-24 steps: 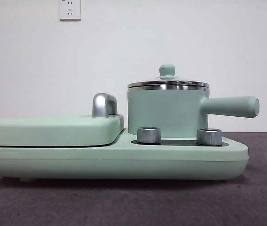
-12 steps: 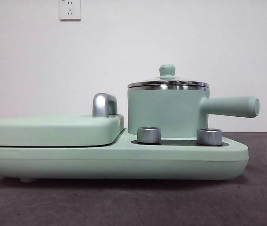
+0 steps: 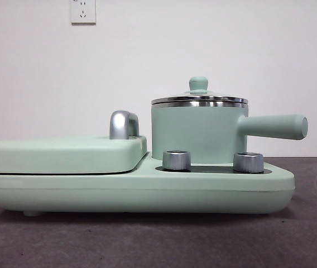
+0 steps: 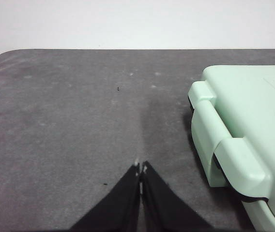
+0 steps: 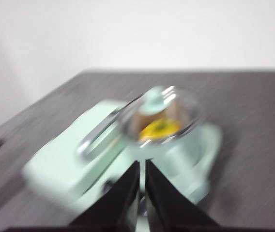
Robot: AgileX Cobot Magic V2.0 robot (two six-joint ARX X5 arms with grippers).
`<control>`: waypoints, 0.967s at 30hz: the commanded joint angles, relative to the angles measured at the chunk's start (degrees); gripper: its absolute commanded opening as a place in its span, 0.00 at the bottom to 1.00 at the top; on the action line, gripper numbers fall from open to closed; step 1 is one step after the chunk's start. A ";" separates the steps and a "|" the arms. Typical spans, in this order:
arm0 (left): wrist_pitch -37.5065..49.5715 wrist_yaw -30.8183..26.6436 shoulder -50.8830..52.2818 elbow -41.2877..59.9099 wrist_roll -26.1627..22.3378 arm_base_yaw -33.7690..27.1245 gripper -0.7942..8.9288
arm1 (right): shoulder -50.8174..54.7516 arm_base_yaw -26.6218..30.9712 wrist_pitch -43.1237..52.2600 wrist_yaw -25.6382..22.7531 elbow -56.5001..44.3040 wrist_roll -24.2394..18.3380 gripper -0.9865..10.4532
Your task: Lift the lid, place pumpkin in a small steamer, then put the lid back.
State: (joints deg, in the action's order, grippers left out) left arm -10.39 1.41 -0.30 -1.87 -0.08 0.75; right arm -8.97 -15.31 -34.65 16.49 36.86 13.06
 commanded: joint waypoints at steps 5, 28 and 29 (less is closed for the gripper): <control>-0.33 0.09 0.11 1.11 -0.57 -0.11 0.09 | 7.28 13.92 17.92 -2.10 -14.95 -1.66 0.10; -0.35 0.07 0.11 1.11 -0.57 -0.11 0.09 | 8.76 18.14 23.96 -18.32 -35.87 -15.26 0.10; -0.35 0.07 0.11 1.11 -0.57 -0.11 0.09 | 8.76 18.18 24.06 -18.69 -35.89 -15.26 0.10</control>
State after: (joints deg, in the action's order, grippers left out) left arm -10.39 1.41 -0.30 -1.87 -0.10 0.75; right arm -0.38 2.70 -10.90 -1.61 1.48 -1.58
